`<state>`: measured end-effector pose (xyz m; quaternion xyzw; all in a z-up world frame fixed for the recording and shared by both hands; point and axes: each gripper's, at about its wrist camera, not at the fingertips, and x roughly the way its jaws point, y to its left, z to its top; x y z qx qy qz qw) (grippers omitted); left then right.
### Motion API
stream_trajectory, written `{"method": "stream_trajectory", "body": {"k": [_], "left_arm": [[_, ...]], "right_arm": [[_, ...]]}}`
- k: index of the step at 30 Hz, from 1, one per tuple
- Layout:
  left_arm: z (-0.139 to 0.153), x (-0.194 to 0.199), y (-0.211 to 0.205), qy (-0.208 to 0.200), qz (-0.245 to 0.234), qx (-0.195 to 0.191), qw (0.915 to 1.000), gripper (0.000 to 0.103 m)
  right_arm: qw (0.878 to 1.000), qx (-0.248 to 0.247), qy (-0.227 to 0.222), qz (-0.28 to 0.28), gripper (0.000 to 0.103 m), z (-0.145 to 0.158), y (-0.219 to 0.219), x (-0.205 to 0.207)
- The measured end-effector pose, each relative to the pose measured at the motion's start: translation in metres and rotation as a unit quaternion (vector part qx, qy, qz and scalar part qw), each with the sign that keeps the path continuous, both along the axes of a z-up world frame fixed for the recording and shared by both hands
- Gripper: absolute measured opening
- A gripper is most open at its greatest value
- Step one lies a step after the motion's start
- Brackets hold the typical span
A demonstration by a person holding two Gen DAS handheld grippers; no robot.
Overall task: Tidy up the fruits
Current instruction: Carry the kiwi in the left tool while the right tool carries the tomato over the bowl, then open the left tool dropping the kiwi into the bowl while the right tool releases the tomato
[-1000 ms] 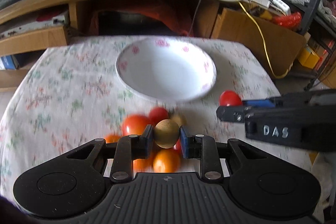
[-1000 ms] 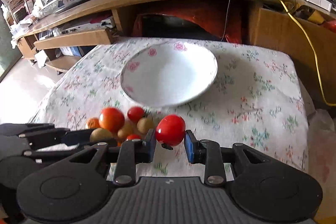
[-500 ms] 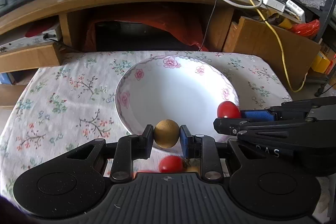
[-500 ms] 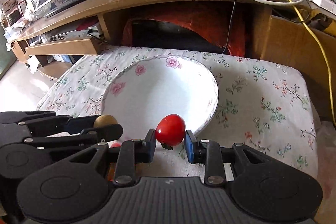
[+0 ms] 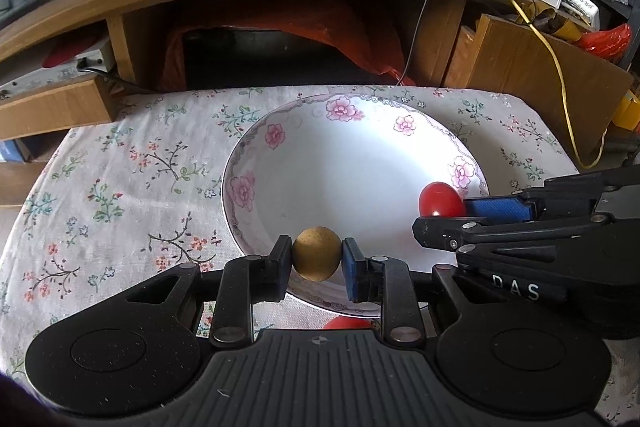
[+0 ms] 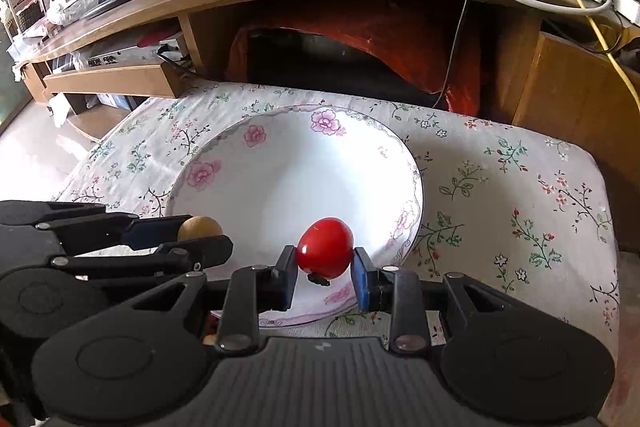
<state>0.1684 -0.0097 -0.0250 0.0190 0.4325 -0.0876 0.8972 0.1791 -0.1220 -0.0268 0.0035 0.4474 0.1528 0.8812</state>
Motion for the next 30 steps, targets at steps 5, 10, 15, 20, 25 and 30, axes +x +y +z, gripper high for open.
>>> {"method": "stream_trajectory", "body": {"k": [5,10,15,20,25,30], "left_arm": [[0.0001,0.0002,-0.0012,0.0,0.002,0.004,1.0,0.033],[-0.0005,0.0004,-0.0018,-0.001,0.002,0.008,1.0,0.034],[-0.0005,-0.0003,-0.0026,-0.003,0.002,0.011,0.9999,0.035],[0.0003,-0.0007,-0.0033,-0.004,0.003,0.016,0.9999,0.035],[0.0018,-0.0023,-0.0045,-0.01,0.004,0.025,0.9996,0.038],[0.0033,-0.0027,-0.0044,-0.014,0.006,0.027,0.9995,0.042]], "right_arm": [[1.0,-0.004,-0.001,0.007,0.031,-0.0016,0.0014,0.0018],[1.0,-0.005,-0.001,0.008,0.031,-0.0026,0.0019,0.0028],[1.0,-0.004,-0.001,0.008,0.031,-0.0029,0.0017,0.0032],[1.0,-0.004,-0.002,0.007,0.031,-0.0028,0.0014,0.0032],[1.0,-0.005,-0.003,0.004,0.031,-0.0028,0.0012,0.0031],[1.0,-0.006,-0.005,0.001,0.031,-0.002,0.0008,0.0028]]}}
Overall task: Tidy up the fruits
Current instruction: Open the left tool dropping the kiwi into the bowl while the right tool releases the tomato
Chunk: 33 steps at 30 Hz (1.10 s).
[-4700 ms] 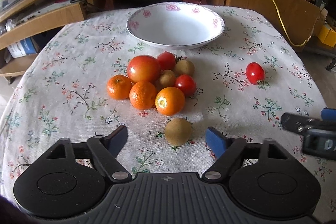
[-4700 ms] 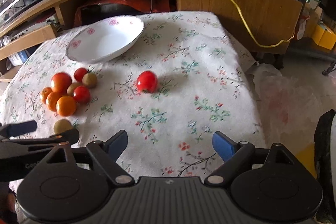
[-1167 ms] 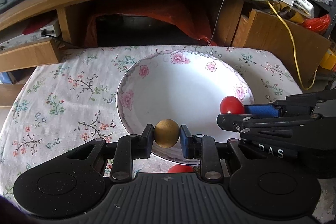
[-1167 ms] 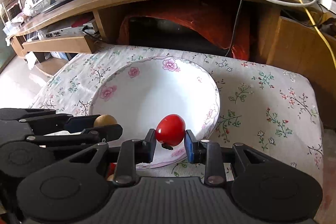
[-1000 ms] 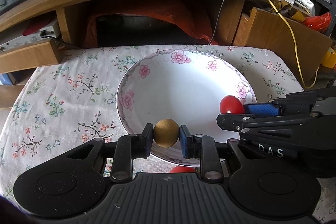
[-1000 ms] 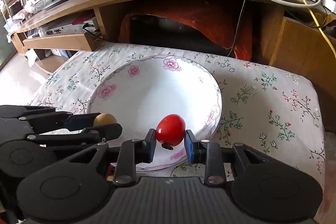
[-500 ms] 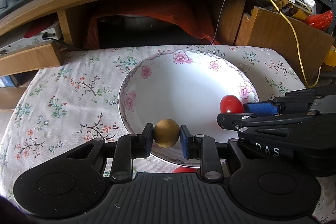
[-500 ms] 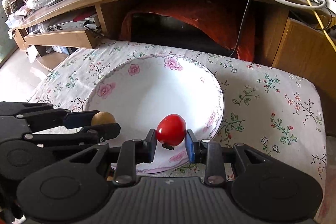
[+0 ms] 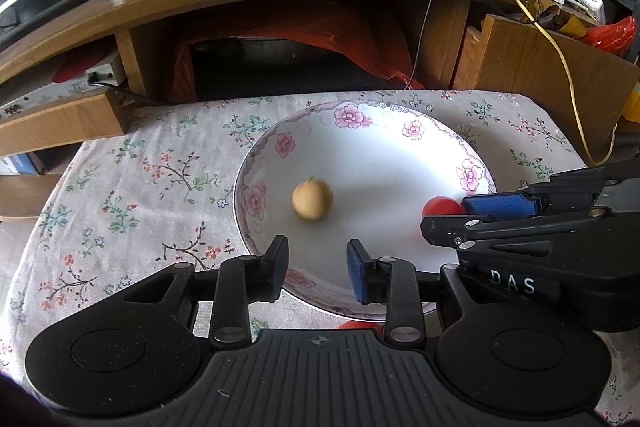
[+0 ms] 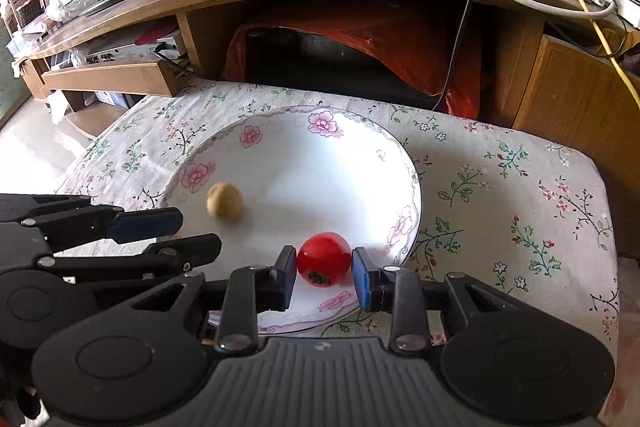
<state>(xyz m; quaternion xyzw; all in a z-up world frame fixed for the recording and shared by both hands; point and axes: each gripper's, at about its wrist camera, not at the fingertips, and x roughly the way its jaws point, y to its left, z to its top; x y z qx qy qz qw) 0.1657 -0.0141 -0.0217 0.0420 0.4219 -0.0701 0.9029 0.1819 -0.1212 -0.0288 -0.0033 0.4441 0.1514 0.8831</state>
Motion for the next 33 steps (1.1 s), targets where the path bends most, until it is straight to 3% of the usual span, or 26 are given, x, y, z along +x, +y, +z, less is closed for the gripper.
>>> {"method": "stream_trajectory", "body": {"k": [9,33], "left_arm": [[0.004,-0.002,0.002,-0.011,0.007,0.012,0.9998,0.06],[0.018,-0.013,0.006,-0.04,0.012,0.027,0.9987,0.065]], "right_arm": [[1.0,-0.008,-0.011,-0.008,0.031,0.003,-0.001,-0.001],[0.999,-0.01,-0.035,-0.011,0.032,0.016,0.004,-0.01]]}}
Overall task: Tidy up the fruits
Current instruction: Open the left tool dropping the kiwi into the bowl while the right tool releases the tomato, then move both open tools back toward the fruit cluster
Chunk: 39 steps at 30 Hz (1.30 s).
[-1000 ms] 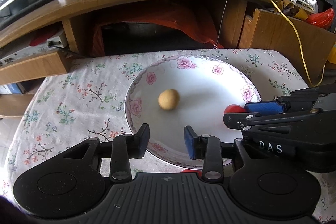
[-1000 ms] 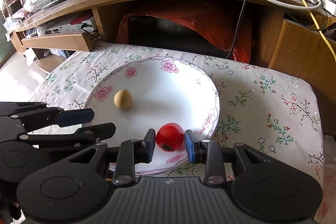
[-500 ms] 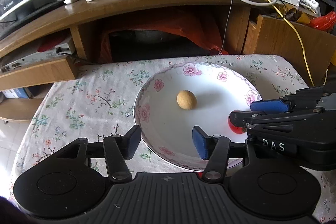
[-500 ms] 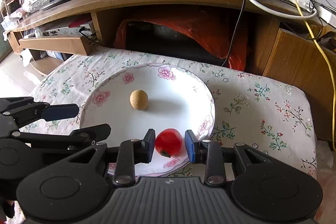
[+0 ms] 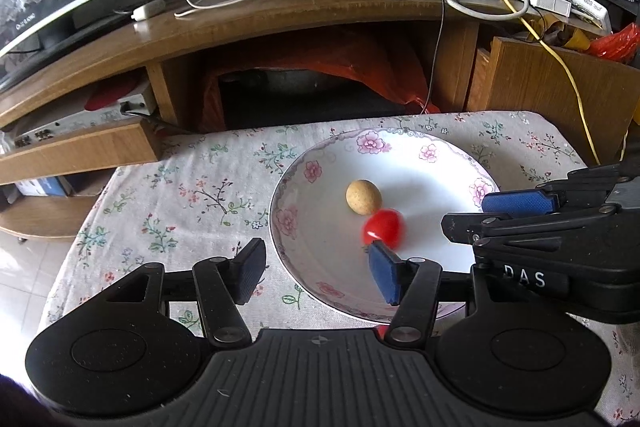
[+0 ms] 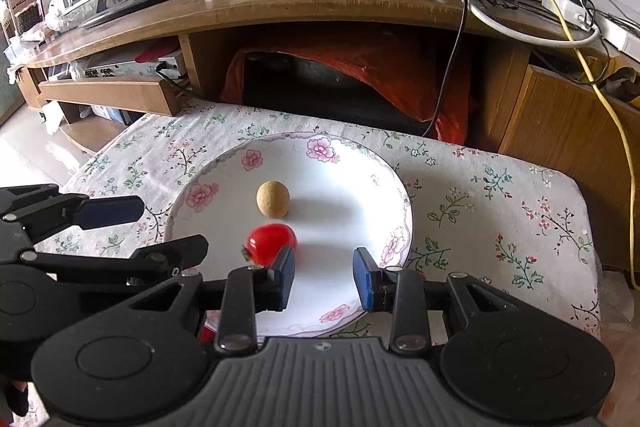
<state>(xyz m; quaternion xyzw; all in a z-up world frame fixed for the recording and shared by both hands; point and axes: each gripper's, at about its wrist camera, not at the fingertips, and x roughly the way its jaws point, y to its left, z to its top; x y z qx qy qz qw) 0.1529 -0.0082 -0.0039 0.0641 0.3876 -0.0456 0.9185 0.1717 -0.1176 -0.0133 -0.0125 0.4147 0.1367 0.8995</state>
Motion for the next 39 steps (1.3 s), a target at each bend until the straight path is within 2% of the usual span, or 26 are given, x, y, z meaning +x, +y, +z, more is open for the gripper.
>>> {"method": "stream_trajectory", "body": {"k": [20,39], "left_arm": [[0.014,-0.027,0.009,-0.011,-0.015,0.008,0.9998,0.067],[0.011,-0.073,0.037,0.026,-0.019,-0.008,0.9995,0.071]], "right_arm": [[1.0,0.011,0.006,-0.003,0.032,0.012,0.006,-0.024],[0.998,0.029,0.047,0.024,0.034,0.007,0.022,-0.072]]}}
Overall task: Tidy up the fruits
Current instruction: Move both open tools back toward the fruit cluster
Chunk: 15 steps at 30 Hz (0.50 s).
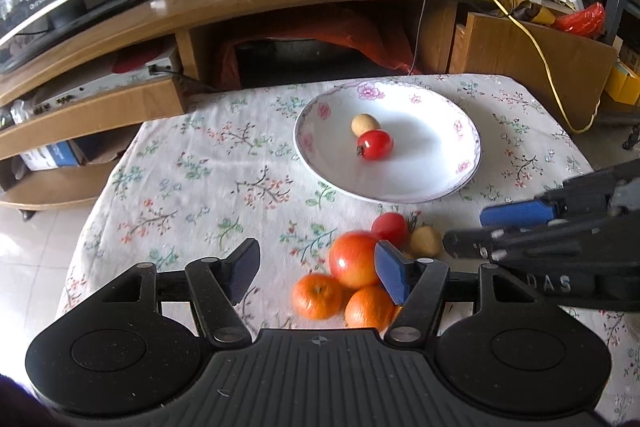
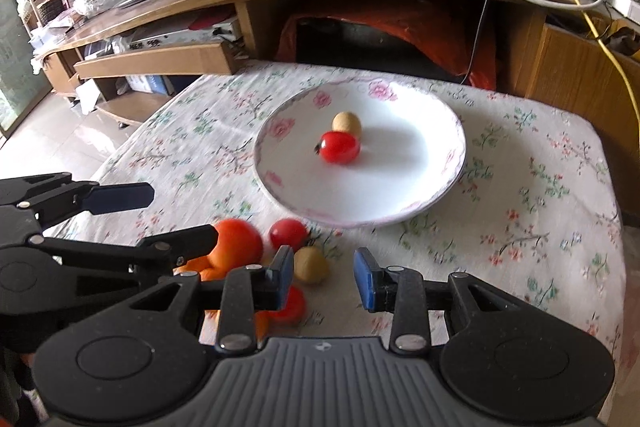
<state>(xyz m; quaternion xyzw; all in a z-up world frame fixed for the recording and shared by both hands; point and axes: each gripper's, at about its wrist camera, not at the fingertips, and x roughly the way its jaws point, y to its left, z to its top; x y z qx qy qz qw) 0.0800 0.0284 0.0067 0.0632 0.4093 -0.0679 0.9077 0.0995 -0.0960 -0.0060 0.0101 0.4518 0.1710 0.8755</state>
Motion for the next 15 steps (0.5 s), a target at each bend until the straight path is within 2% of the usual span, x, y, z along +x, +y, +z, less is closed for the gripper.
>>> {"method": "stream_trajectory", "body": {"k": [9,15], "left_arm": [[-0.001,-0.01,0.016,0.012,0.009,-0.007,0.9999,0.072],[-0.004,-0.011,0.024,0.019,0.012,-0.012,0.9997,0.072]], "right_arm": [[0.998,-0.004,0.031,0.048,0.037,-0.012,0.021,-0.024],[0.997,0.009,0.036,0.066,0.037,-0.015,0.031,-0.029]]}}
